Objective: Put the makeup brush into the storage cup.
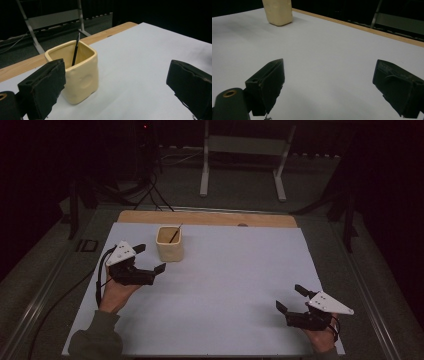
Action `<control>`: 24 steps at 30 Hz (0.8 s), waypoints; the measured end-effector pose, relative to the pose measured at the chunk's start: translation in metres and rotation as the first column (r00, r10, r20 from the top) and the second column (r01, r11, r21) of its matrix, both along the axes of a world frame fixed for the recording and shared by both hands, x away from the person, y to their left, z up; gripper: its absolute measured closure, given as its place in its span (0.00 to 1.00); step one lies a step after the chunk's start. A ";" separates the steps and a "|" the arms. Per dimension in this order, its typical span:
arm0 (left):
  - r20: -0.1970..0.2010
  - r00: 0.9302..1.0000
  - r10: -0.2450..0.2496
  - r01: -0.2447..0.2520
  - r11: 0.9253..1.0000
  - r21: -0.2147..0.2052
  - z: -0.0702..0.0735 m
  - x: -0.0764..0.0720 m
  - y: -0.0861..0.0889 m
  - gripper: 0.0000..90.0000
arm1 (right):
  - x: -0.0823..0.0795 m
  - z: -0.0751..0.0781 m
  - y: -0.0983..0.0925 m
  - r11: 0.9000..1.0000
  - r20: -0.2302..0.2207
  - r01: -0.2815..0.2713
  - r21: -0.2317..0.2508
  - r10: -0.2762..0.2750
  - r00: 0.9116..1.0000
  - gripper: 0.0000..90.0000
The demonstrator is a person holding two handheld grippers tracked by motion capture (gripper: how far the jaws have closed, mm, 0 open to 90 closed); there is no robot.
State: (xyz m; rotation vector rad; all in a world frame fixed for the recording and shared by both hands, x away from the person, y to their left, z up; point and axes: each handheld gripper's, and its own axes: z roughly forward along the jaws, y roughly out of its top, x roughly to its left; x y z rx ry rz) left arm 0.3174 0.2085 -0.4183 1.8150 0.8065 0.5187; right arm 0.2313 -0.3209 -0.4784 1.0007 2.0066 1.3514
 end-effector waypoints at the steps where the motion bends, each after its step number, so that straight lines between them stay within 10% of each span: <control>1: 0.001 1.000 0.001 -0.001 1.000 -0.002 -0.001 -0.002 0.001 0.04 | 0.000 0.000 0.000 1.000 0.000 0.001 0.000 -0.001 1.000 0.12; 24: 0.001 0.999 0.036 -0.036 0.999 0.009 -0.017 -0.035 0.021 0.04 | 0.001 -0.001 0.000 1.000 -0.007 -0.004 0.001 0.004 1.000 0.12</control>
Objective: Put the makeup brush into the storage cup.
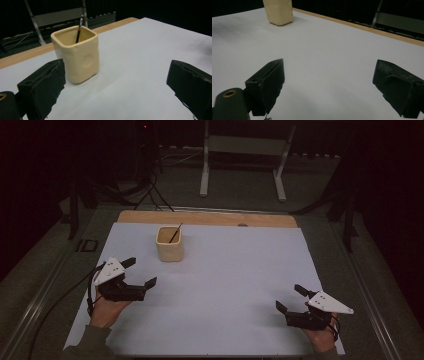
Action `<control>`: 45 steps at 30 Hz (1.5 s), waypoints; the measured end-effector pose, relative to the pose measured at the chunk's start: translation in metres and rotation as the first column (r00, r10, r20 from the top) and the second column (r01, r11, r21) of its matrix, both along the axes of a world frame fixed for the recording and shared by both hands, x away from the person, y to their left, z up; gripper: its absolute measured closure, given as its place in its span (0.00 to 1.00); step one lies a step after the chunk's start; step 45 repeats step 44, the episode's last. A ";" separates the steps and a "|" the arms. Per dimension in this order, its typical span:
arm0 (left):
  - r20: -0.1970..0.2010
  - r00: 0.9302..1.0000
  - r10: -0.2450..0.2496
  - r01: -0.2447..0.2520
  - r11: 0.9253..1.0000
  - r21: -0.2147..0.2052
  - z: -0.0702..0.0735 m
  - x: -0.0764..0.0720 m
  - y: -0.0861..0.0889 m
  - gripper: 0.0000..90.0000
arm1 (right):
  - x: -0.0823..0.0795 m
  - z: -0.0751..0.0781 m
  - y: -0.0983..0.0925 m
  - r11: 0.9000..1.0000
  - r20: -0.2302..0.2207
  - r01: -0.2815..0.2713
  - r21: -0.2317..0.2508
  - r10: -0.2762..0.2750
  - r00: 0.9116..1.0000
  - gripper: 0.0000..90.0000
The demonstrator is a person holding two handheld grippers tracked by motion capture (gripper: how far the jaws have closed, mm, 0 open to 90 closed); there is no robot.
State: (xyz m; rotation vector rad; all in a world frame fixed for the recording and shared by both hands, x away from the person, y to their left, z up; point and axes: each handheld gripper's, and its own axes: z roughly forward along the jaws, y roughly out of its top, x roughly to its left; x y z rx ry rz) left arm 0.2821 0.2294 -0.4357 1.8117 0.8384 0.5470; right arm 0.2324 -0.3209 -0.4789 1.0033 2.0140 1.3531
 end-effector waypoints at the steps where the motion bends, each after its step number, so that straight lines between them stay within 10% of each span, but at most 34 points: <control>1: 0.010 1.000 0.011 -0.011 1.000 0.002 -0.001 -0.001 0.001 0.04 | 0.000 0.000 0.000 1.000 -0.001 0.001 0.000 -0.001 1.000 0.11; 45: -0.015 0.992 0.125 -0.125 0.992 0.004 -0.033 -0.046 0.035 0.04 | 0.008 -0.003 -0.010 1.000 -0.006 0.002 0.017 -0.002 1.000 0.11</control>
